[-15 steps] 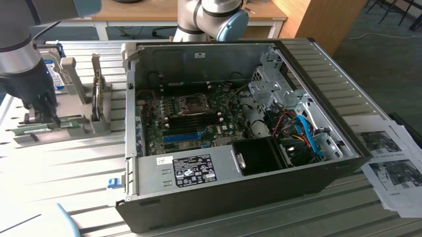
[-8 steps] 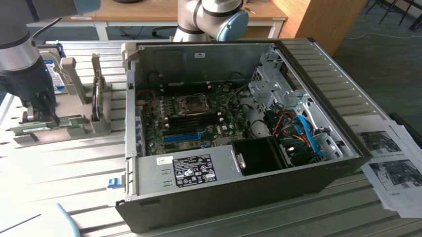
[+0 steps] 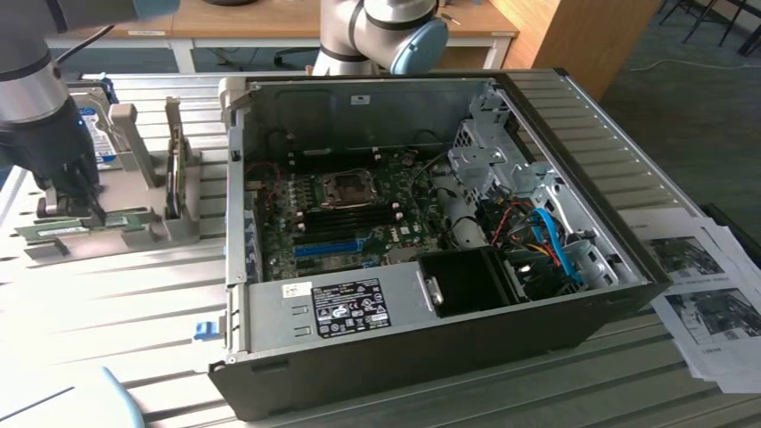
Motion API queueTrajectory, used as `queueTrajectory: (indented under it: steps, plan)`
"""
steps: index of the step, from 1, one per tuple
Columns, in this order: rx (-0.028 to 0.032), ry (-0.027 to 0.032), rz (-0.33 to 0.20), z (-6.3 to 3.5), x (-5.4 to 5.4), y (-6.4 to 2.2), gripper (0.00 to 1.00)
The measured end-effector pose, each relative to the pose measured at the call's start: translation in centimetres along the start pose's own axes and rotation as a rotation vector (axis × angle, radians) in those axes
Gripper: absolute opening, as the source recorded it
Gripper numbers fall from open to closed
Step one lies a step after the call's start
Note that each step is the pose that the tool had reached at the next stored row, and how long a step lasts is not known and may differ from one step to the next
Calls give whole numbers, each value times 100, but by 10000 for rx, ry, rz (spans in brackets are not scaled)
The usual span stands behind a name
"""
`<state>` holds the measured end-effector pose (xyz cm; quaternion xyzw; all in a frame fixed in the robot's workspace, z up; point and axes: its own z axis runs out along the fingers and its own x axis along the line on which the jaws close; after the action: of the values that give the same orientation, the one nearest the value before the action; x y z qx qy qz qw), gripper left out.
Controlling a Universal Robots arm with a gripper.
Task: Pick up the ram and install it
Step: 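Pick up the ram and move it above insertion slot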
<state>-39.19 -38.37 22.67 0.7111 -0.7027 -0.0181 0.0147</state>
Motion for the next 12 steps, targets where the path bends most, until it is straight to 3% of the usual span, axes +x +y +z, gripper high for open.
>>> queueTrajectory:
  steps: [12]
  plan:
    - [-1,45,133,-97,0,4,11]
